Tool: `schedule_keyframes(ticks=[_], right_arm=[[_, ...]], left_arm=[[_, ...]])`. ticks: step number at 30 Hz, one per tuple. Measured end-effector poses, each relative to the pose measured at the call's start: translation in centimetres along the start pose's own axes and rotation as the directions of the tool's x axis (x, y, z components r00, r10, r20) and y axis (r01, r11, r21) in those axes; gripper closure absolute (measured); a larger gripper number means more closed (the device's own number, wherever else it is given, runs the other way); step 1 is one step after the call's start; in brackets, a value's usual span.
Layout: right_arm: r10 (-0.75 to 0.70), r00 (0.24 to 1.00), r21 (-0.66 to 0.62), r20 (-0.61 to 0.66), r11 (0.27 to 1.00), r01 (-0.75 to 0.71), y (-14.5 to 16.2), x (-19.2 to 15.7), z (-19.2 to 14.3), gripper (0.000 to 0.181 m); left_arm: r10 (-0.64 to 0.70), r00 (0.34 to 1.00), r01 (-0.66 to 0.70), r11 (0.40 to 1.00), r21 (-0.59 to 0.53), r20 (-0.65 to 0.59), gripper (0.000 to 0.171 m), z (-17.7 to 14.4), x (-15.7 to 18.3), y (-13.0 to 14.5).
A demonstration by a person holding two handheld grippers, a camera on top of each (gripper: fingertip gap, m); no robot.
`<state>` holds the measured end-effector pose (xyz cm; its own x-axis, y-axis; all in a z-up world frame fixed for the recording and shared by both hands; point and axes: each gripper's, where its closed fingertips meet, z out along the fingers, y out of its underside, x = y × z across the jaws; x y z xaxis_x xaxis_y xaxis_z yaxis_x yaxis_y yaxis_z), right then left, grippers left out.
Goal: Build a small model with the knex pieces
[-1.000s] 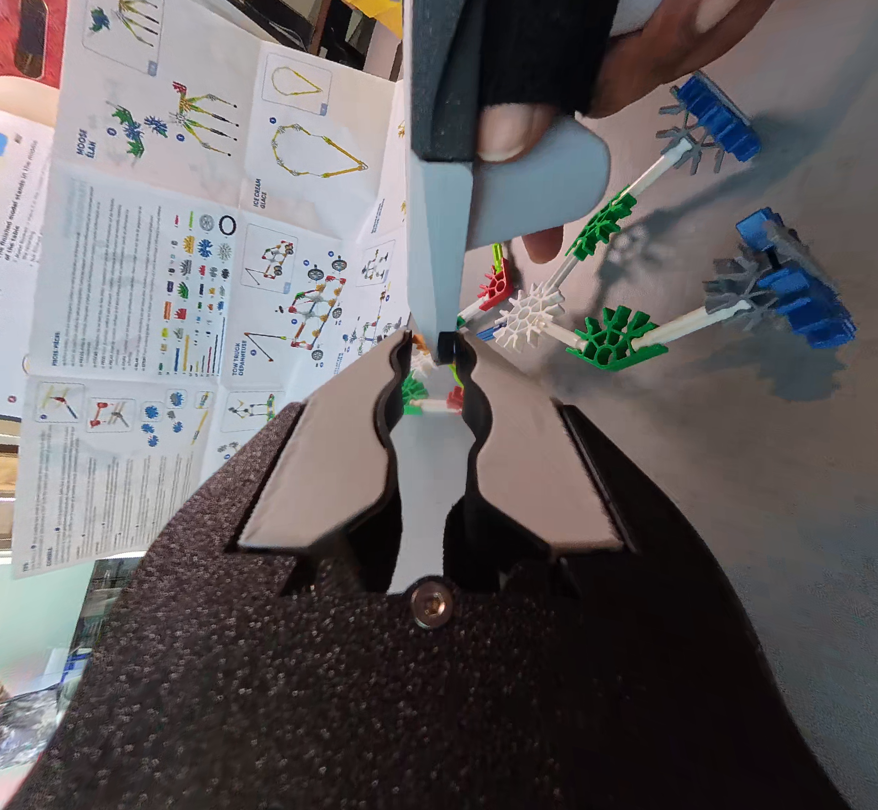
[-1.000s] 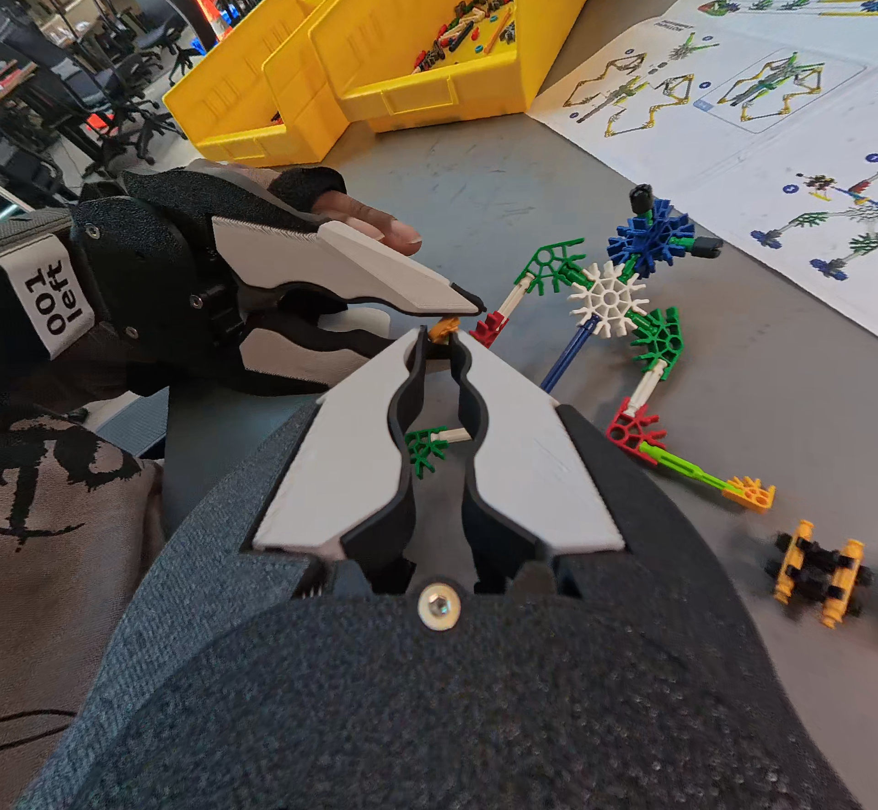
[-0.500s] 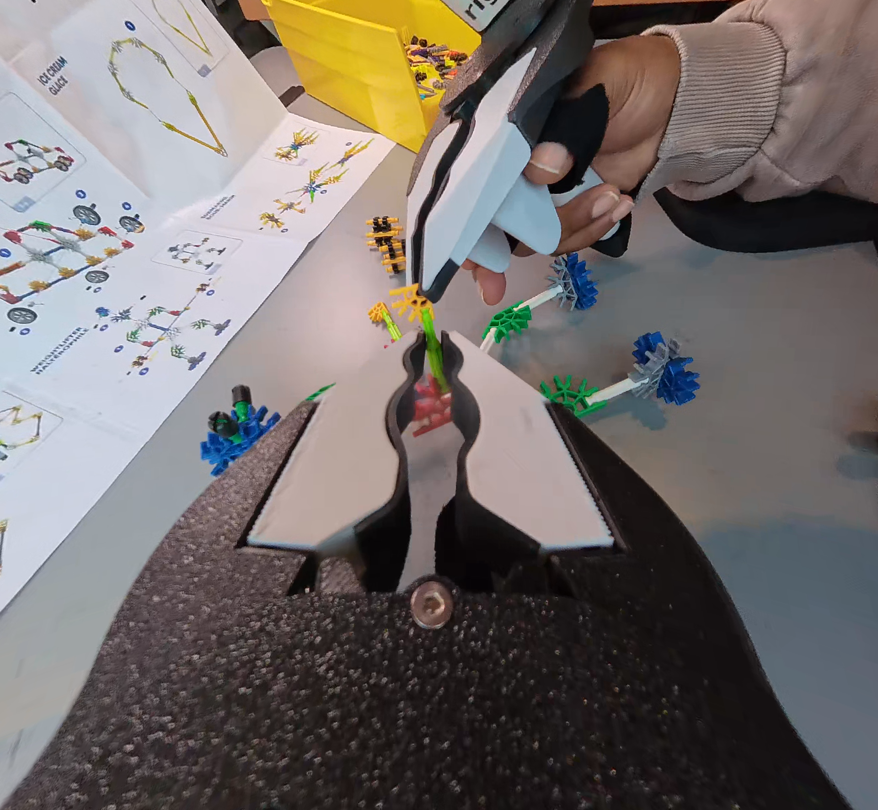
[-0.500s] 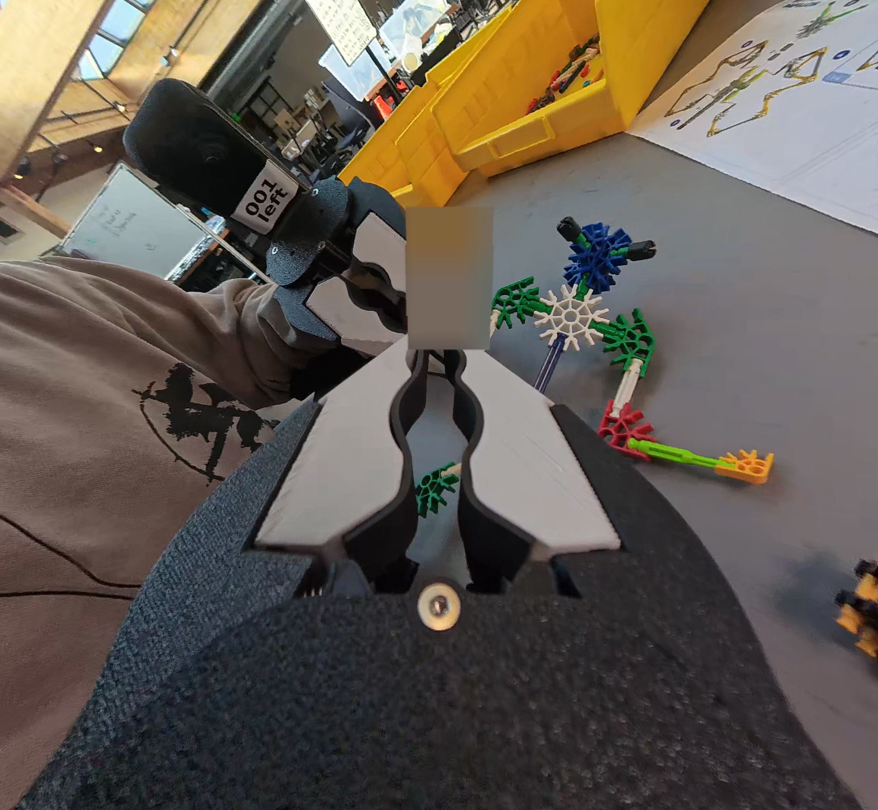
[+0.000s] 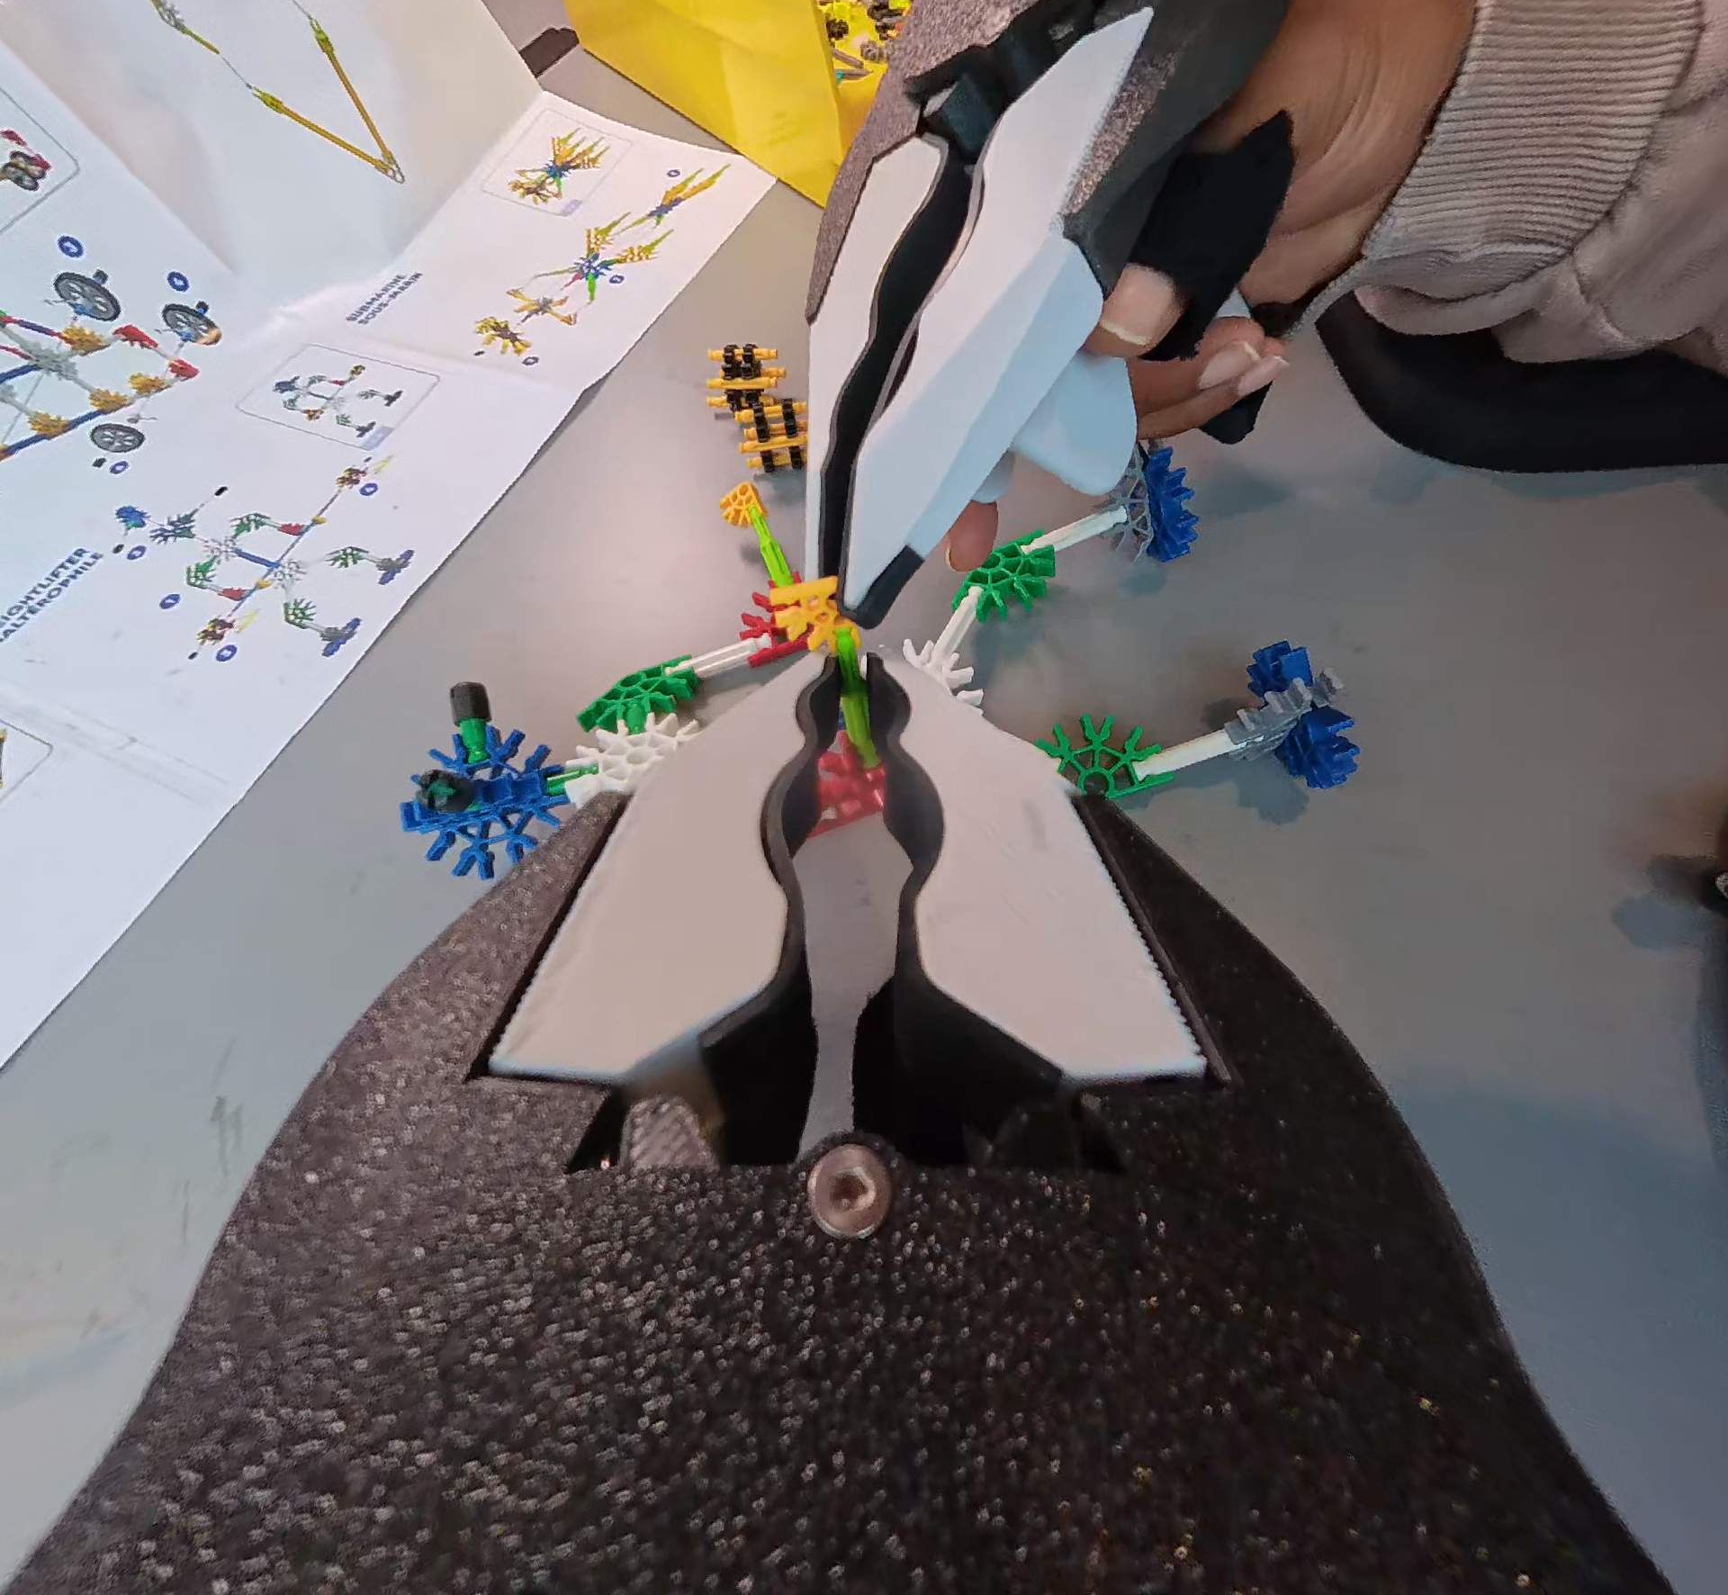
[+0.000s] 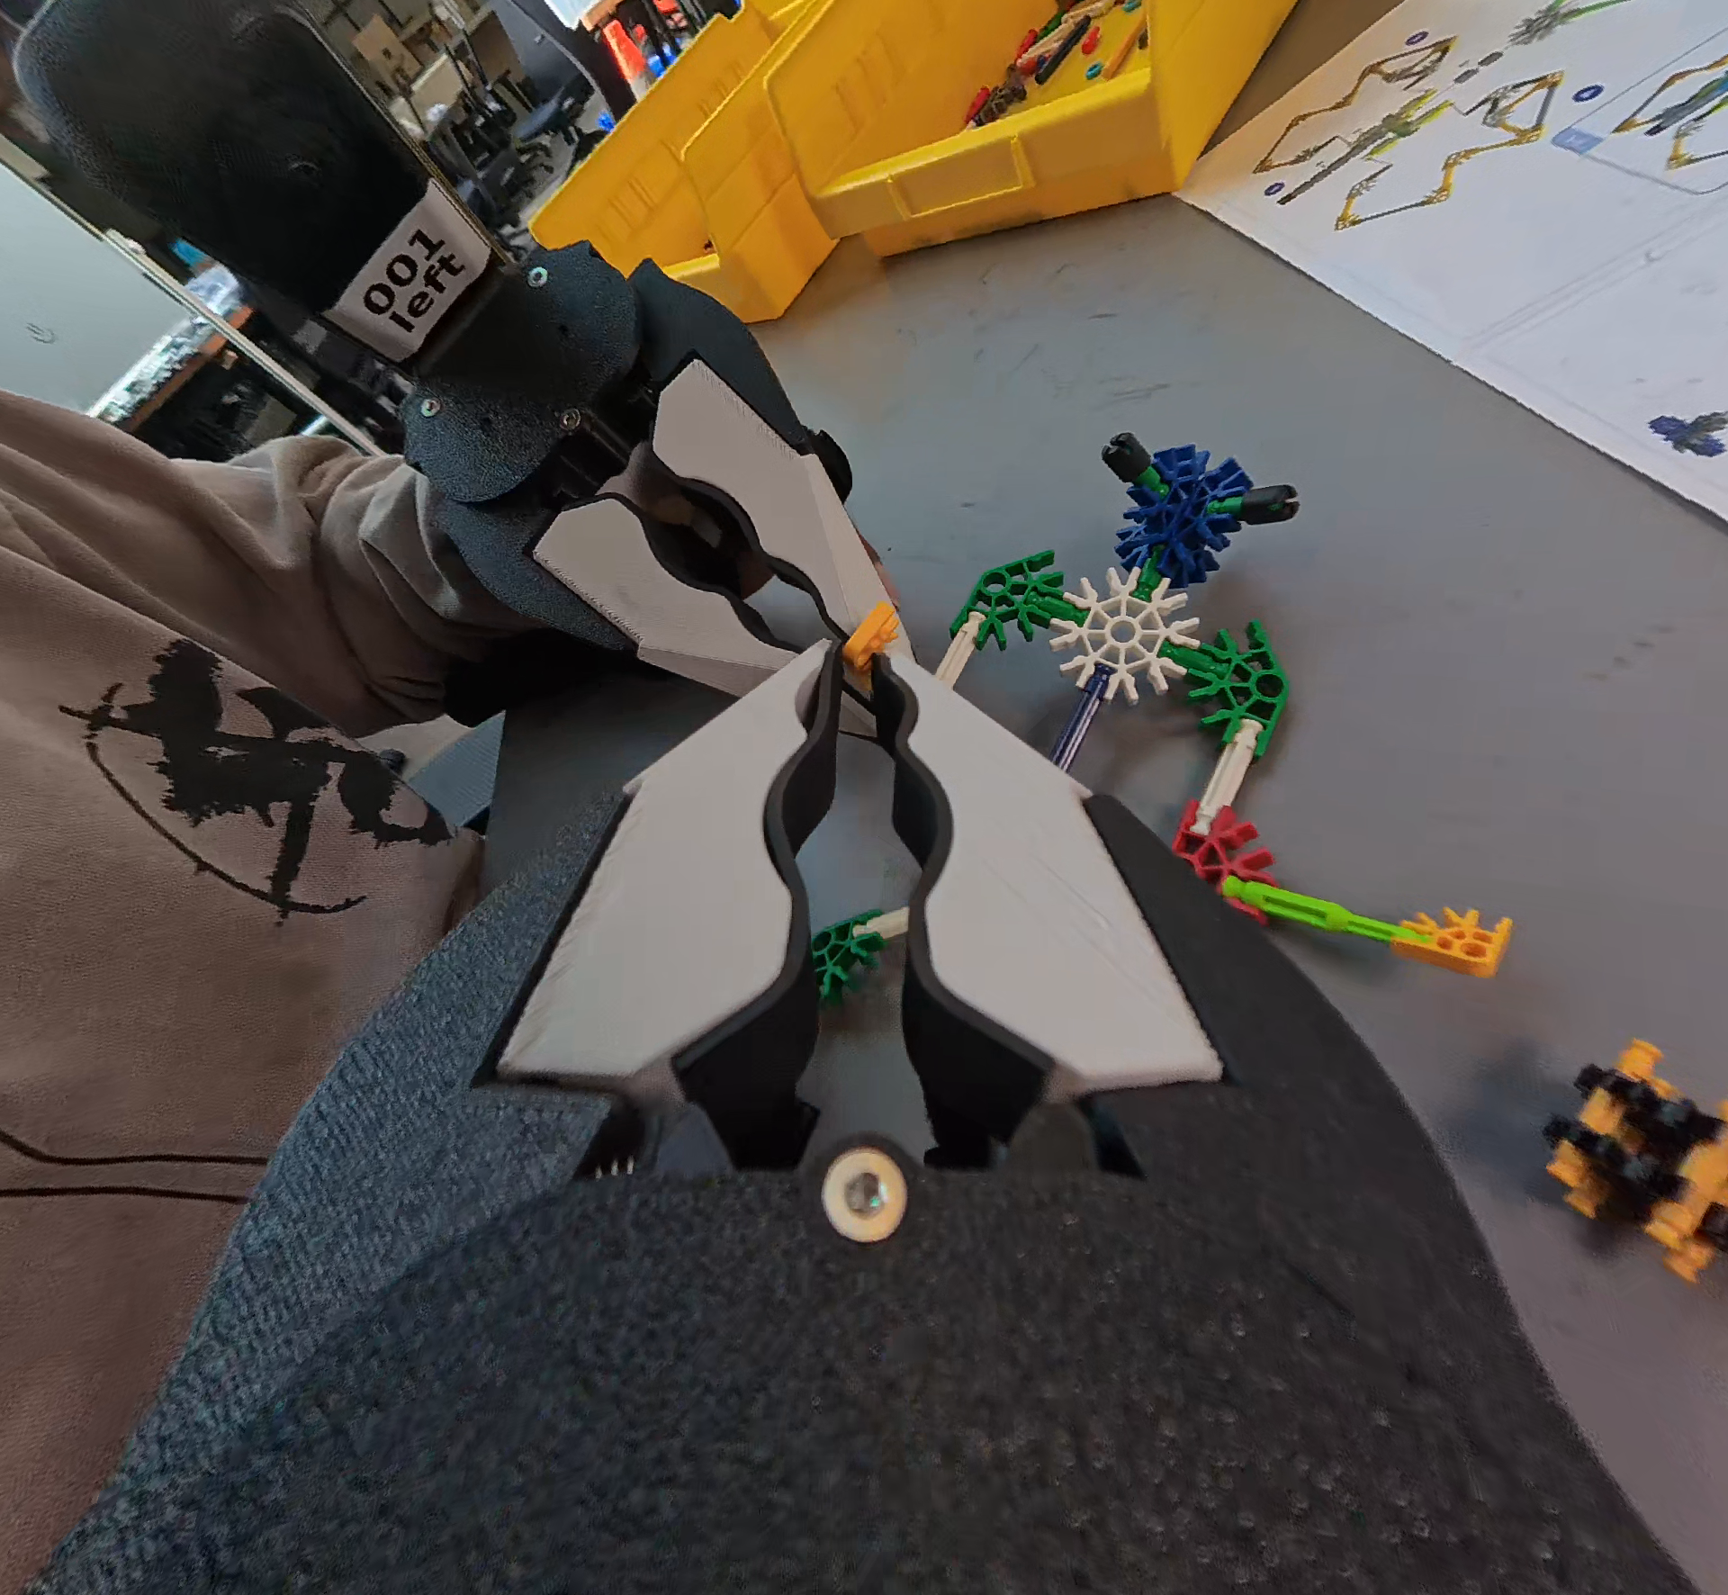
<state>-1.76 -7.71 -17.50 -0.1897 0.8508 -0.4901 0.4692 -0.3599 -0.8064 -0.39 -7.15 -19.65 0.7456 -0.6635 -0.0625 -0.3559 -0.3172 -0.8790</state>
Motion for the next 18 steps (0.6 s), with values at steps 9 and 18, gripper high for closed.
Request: schedule_keyframes(ticks=[9, 18], right_arm=[[-0.126, 0.982, -0.008, -0.139, 0.992, 0.126, -0.3, 0.7, 0.4, 0.177], [0.292, 0.892, 0.120, 0.346, 0.929, -0.351, -1.8, -2.0, -0.5, 0.180]], left_arm=[[0.039, 0.997, -0.038, 0.999, -0.016, 0.069, 0.167, 0.2, -0.5, 0.0], [0.191, 0.978, -0.203, 0.963, 0.176, 0.083, 0.167, -1.2, 0.2, -2.3]])
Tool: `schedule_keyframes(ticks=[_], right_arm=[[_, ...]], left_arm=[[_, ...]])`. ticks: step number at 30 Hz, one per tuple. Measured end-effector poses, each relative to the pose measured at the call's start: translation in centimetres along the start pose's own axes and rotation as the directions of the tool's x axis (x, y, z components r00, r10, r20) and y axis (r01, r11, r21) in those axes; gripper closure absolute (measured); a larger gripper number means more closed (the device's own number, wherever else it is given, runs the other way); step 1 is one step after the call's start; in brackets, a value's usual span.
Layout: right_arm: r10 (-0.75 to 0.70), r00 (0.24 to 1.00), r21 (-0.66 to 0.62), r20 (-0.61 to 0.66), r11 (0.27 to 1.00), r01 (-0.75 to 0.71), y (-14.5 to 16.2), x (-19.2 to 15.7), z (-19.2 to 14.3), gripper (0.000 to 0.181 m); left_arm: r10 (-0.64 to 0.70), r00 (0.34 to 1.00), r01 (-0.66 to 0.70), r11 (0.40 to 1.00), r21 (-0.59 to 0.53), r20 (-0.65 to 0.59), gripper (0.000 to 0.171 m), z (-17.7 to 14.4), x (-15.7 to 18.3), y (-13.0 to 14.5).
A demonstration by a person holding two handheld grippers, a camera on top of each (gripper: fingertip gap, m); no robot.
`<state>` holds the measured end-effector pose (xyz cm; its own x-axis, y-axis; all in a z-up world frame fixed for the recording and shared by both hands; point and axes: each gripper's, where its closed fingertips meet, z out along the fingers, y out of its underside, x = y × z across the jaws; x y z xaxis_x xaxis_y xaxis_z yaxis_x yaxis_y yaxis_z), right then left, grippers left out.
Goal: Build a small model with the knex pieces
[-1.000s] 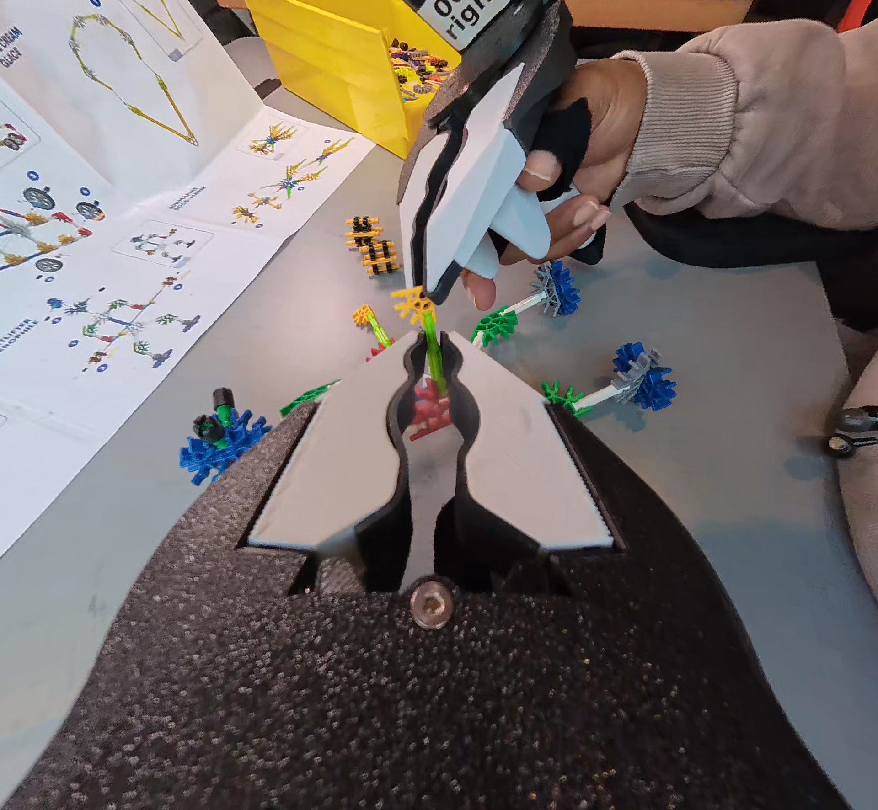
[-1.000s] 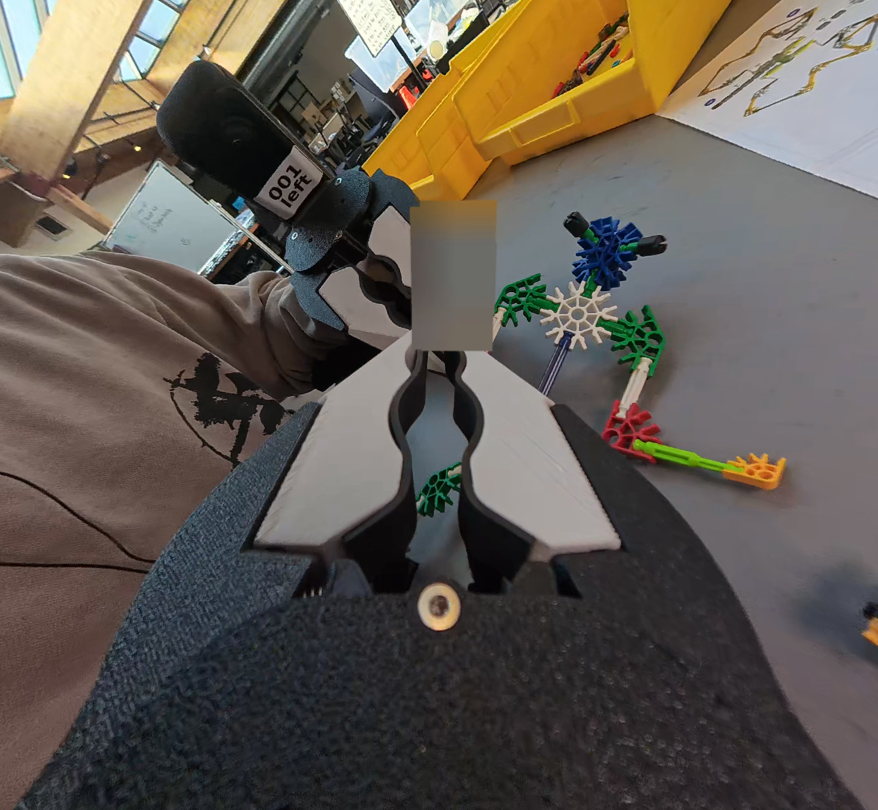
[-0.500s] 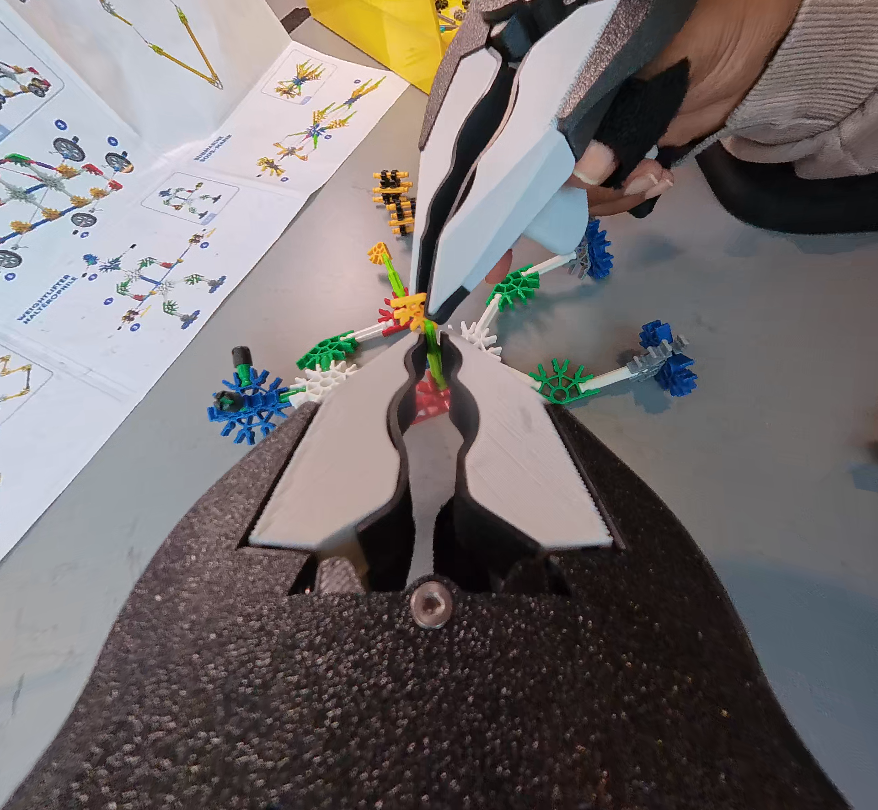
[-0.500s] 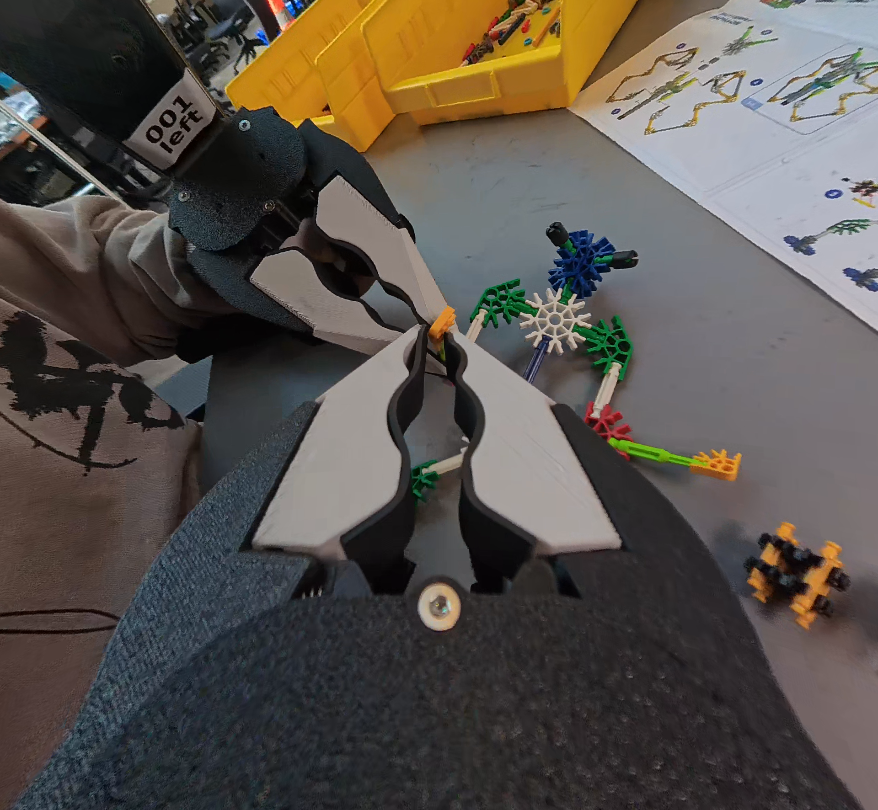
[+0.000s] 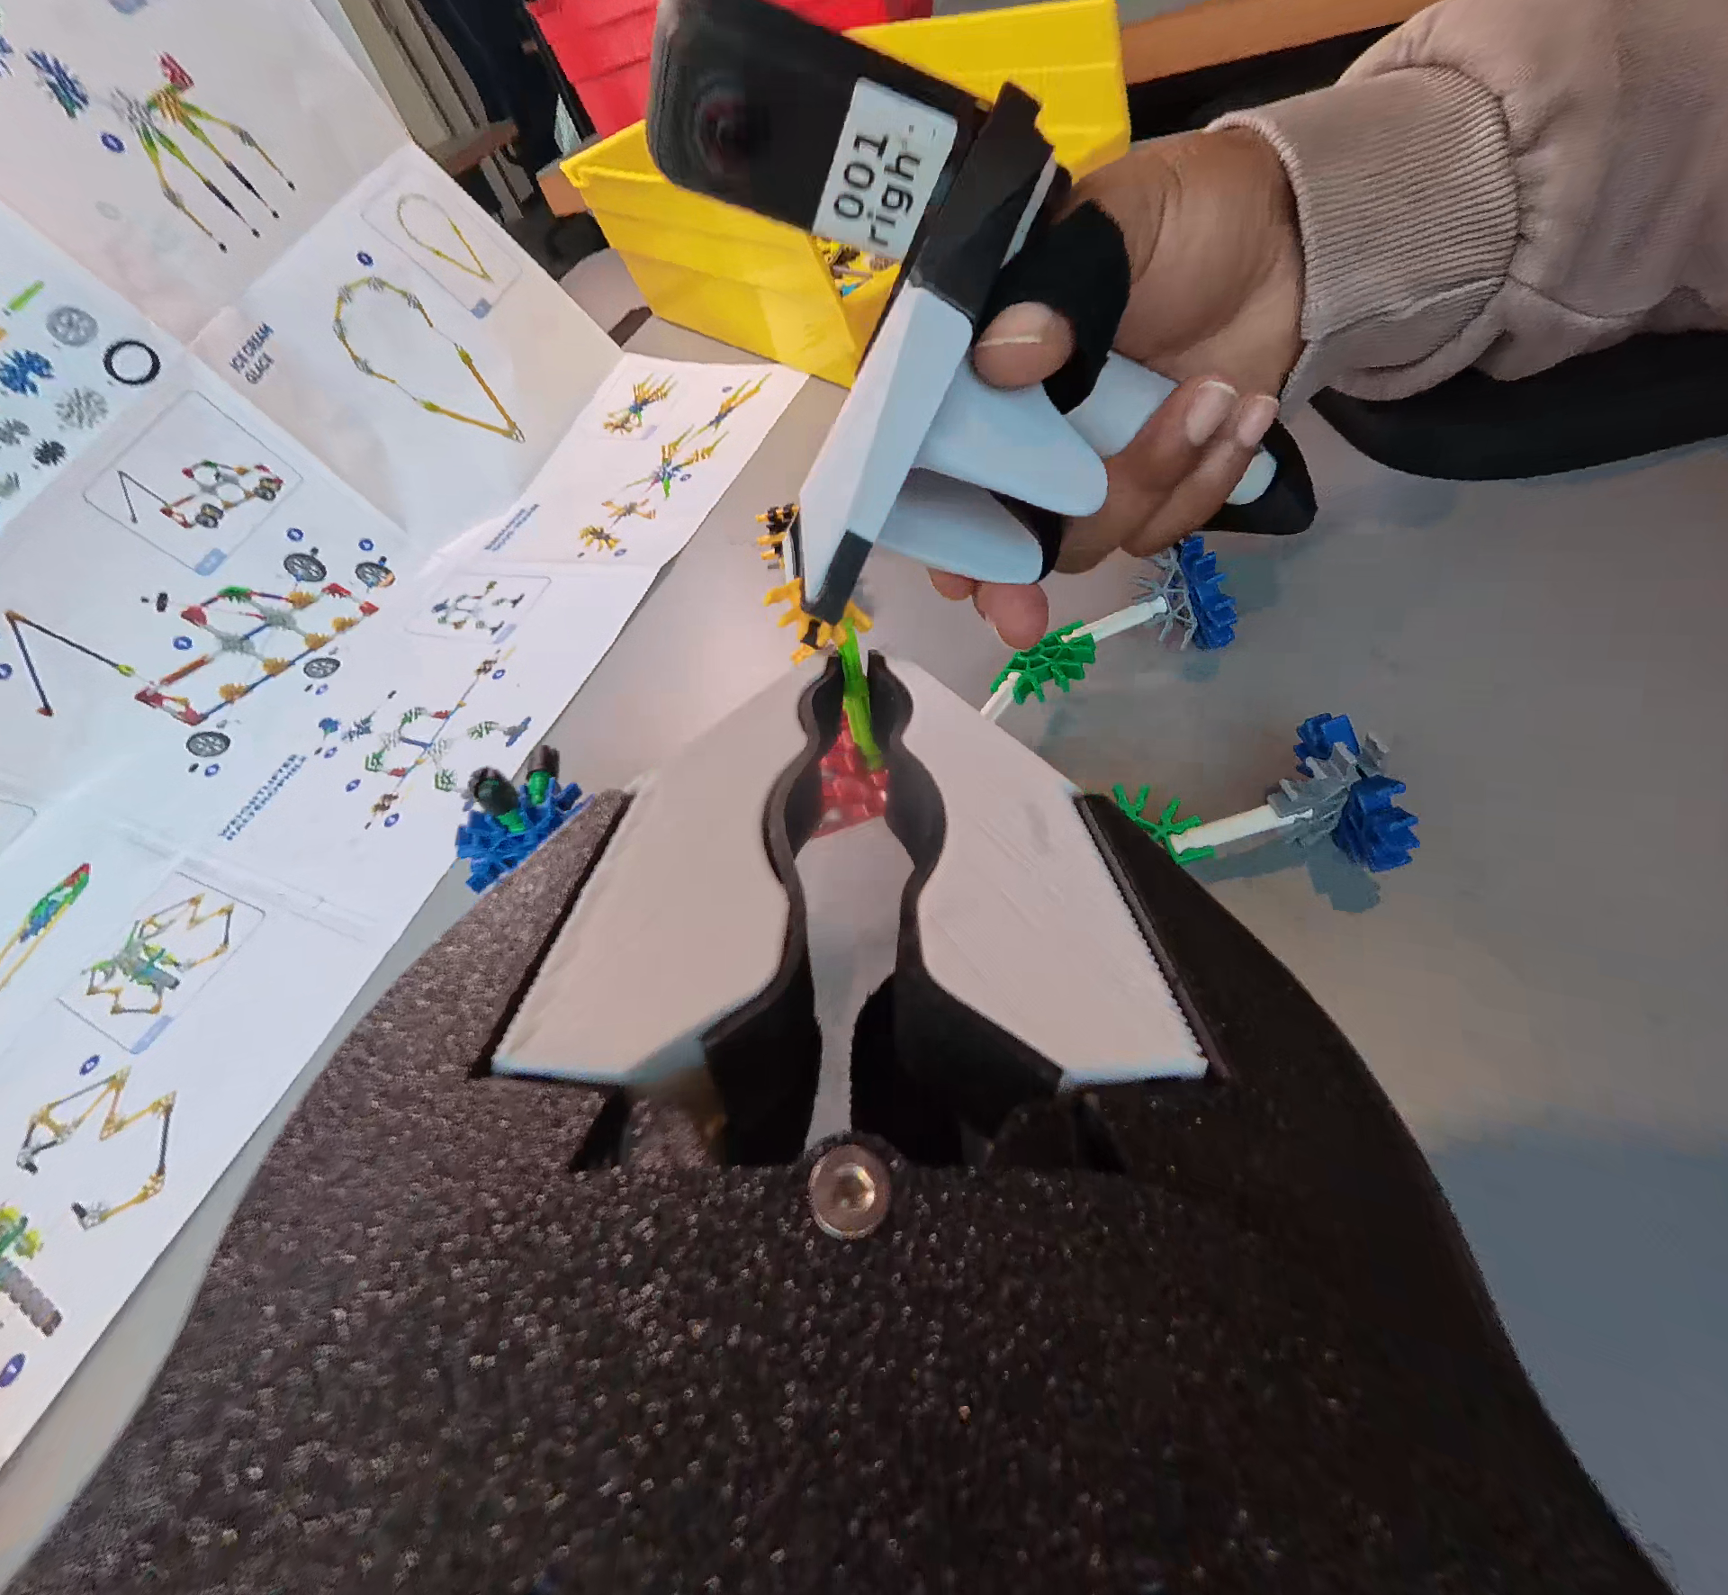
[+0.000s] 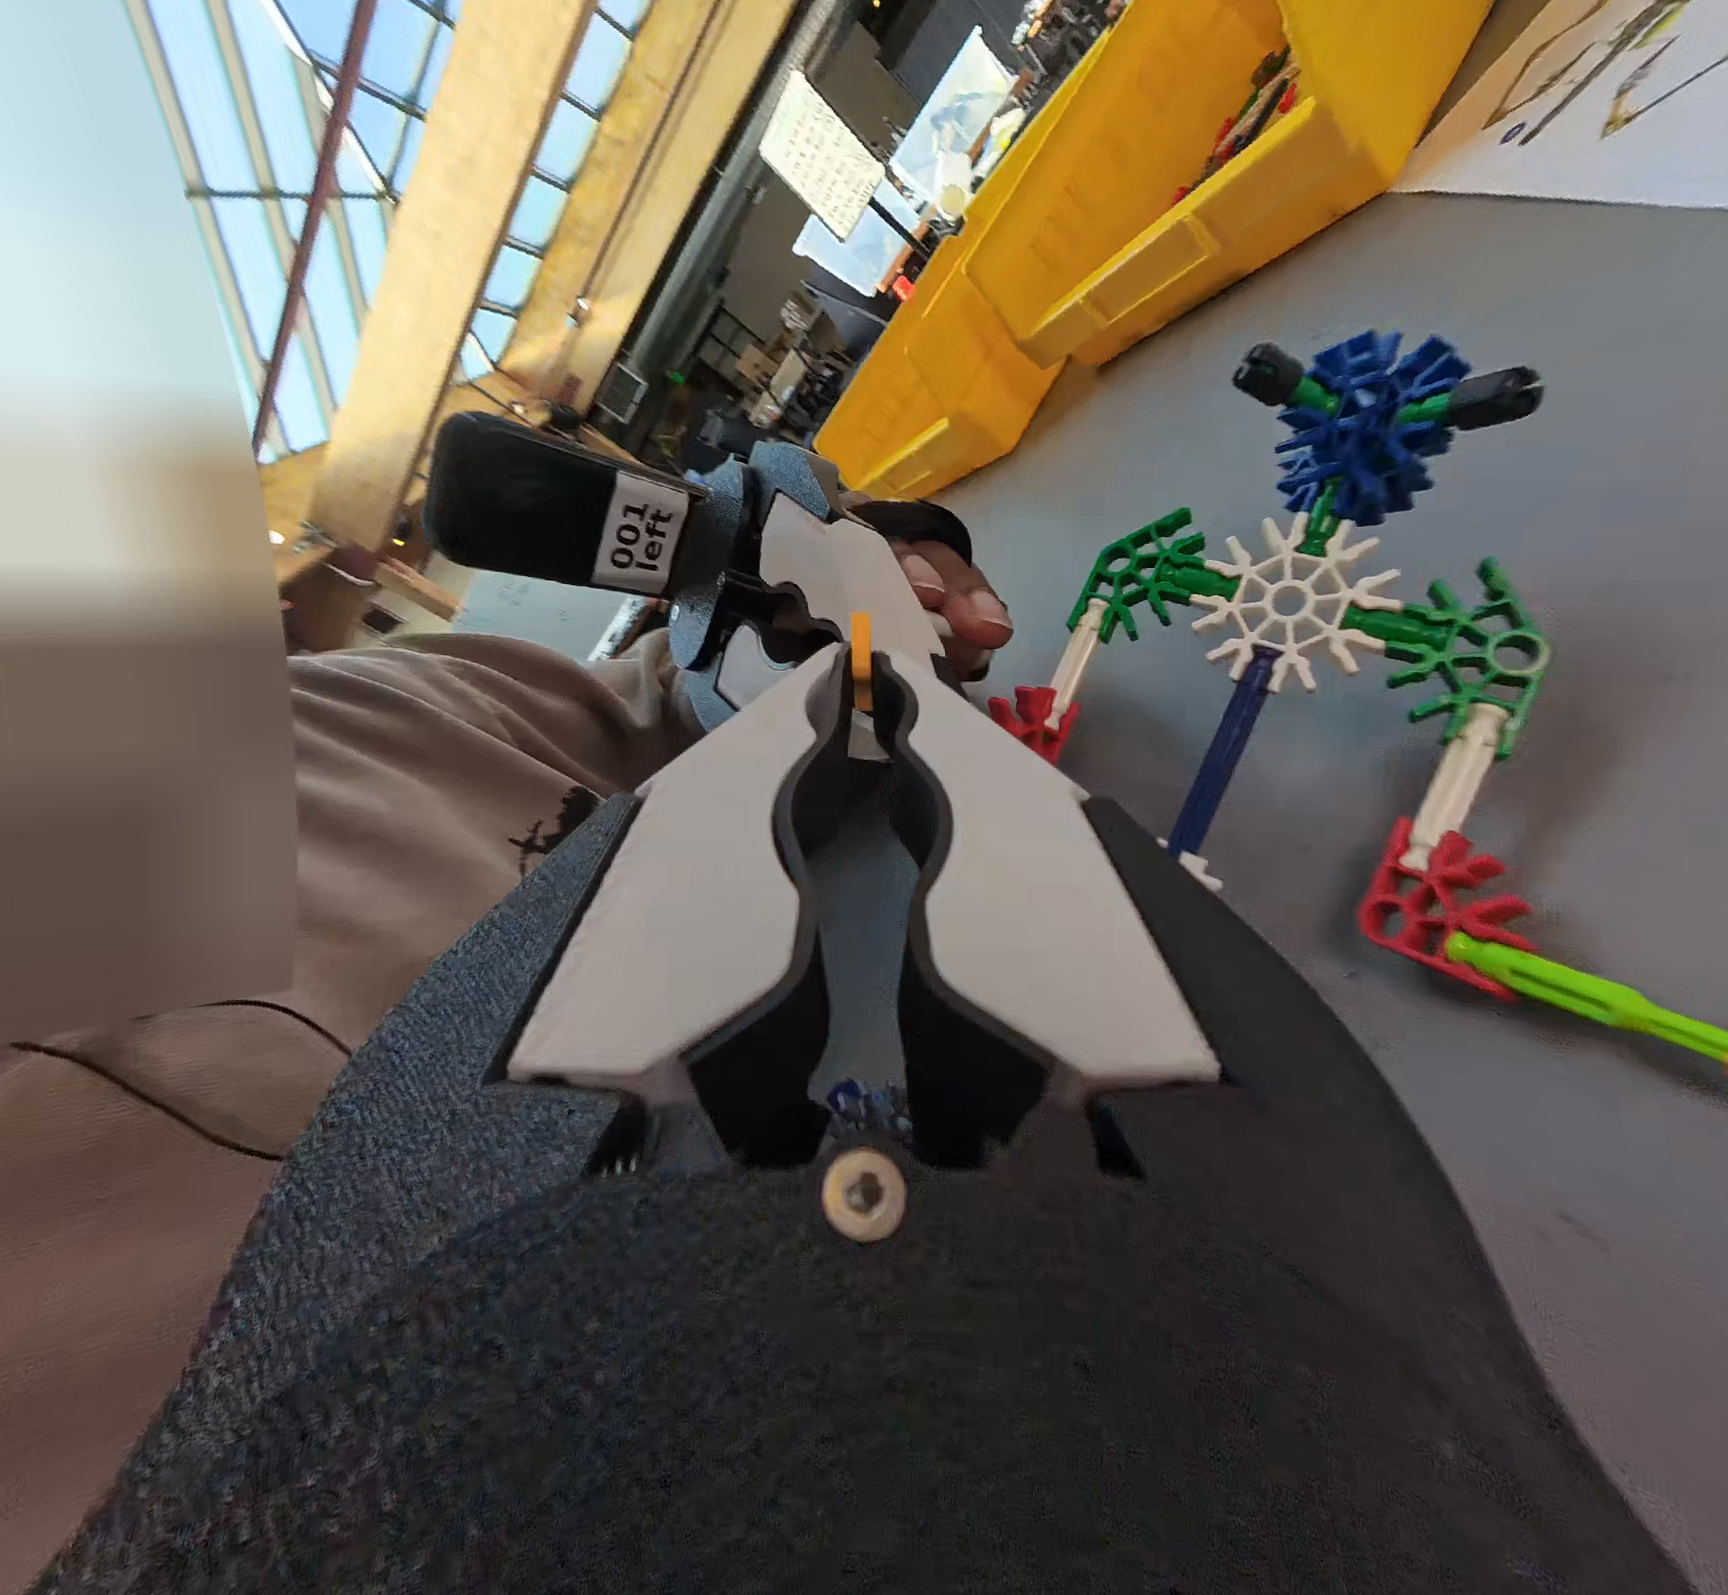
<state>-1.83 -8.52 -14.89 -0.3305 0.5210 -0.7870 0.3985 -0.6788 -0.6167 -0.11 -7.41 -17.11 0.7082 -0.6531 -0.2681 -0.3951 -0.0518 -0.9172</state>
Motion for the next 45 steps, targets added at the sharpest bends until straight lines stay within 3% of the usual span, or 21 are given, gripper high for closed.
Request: schedule_keyframes(ticks=[4, 6, 8, 10, 13, 15, 16, 18, 21, 23, 24, 26, 29, 34, 36, 38, 41, 42, 45], right_arm=[[0.148, 0.964, 0.024, 0.221, 0.987, -0.158, -0.1, -1.9, -0.2, 0.180], [0.186, 0.908, 0.007, 0.375, 0.979, -0.203, -0.1, -4.0, -0.3, 0.180], [0.175, 0.892, -0.065, 0.417, 0.985, -0.162, 1.5, -5.6, 1.1, 0.180], [0.146, 0.877, -0.045, 0.457, 0.989, -0.142, 1.1, -6.7, 1.2, 0.179], [-0.057, 0.935, 0.113, 0.349, 0.993, 0.018, -2.2, -5.6, -1.2, 0.179], [-0.289, 0.948, 0.185, 0.131, 0.947, 0.263, -4.7, -4.8, -3.5, 0.179], [-0.404, 0.915, 0.194, -0.014, 0.896, 0.399, -6.0, -4.3, -5.0, 0.179], [-0.551, 0.740, 0.151, -0.387, 0.754, 0.640, -9.7, -2.7, -9.4, 0.179], [-0.477, 0.268, -0.098, -0.837, 0.612, 0.785, -14.1, 0.0, -20.3, 0.179], [-0.329, -0.037, -0.245, -0.944, 0.619, 0.746, -14.9, 1.3, -28.3, 0.179], [-0.277, -0.127, -0.284, -0.952, 0.656, 0.699, -14.5, 2.2, -31.4, 0.179], [-0.204, -0.201, -0.286, -0.958, 0.723, 0.628, -13.4, 3.9, -35.5, 0.178], [-0.132, -0.197, -0.223, -0.971, 0.788, 0.573, -12.1, 5.7, -38.3, 0.179], [-0.084, -0.227, -0.196, -0.970, 0.821, 0.536, -12.3, 6.7, -40.2, 0.176], [-0.067, -0.238, -0.185, -0.969, 0.832, 0.522, -12.4, 7.1, -40.6, 0.160], [-0.066, -0.217, -0.182, -0.974, 0.799, 0.573, -13.0, 6.4, -39.7, 0.147], [-0.196, -0.171, -0.259, -0.966, 0.698, 0.667, -14.3, 4.2, -35.0, 0.144], [-0.268, -0.108, -0.266, -0.957, 0.671, 0.692, -14.4, 3.8, -32.3, 0.146], [-0.518, 0.199, -0.233, -0.832, 0.651, 0.722, -12.6, 3.2, -21.5, 0.151]], left_arm=[[0.057, 0.998, -0.055, 0.994, 0.098, -0.015, 0.167, -0.6, 0.7, -1.6], [0.070, 0.997, -0.067, 0.990, 0.124, -0.023, 0.167, -0.8, 0.9, -2.1], [0.091, 0.996, -0.088, 0.992, 0.085, -0.024, 0.167, -0.2, 0.9, -1.0], [0.052, 0.998, -0.047, 0.993, 0.108, -0.041, 0.167, -0.5, 0.8, -1.5], [0.015, 1.000, -0.014, 0.998, 0.054, -0.020, 0.167, -0.6, -0.2, -0.6], [0.011, 1.000, -0.011, 1.000, -0.002, -0.020, 0.167, -0.5, -0.4, 0.8], [-0.001, 1.000, 0.001, 1.000, -0.018, -0.017, 0.167, -0.5, -0.6, 1.3], [-0.041, 0.999, 0.040, 0.998, -0.039, -0.016, 0.167, -0.5, -1.1, 1.8], [-0.070, 0.998, 0.070, 0.996, -0.046, 0.003, 0.167, -0.7, -1.9, 2.0], [-0.075, 0.997, 0.075, 0.996, -0.041, 0.017, 0.166, -0.8, -2.2, 2.1], [-0.073, 0.997, 0.074, 0.997, -0.038, 0.027, 0.166, -0.9, -2.4, 2.1], [-0.068, 0.997, 0.069, 0.997, -0.031, 0.046, 0.166, -1.0, -2.7, 2.1], [-0.090, 0.995, 0.091, 0.996, -0.021, 0.049, 0.166, -1.0, -3.0, 2.1], [-0.177, 0.984, 0.177, 0.984, -0.007, 0.025, 0.166, -1.3, -3.3, 2.0], [-0.225, 0.974, 0.225, 0.974, 0.000, 0.012, 0.166, -1.4, -3.5, 2.0], [-0.254, 0.967, 0.254, 0.967, 0.001, 0.011, 0.167, -1.5, -3.8, 2.0], [-0.272, 0.962, 0.272, 0.962, -0.018, 0.014, 0.167, -1.5, -3.9, 2.3], [-0.267, 0.964, 0.267, 0.963, -0.022, 0.011, 0.167, -1.5, -3.8, 2.4], [-0.268, 0.964, 0.267, 0.963, -0.035, -0.002, 0.166, -1.4, -3.7, 2.7]])
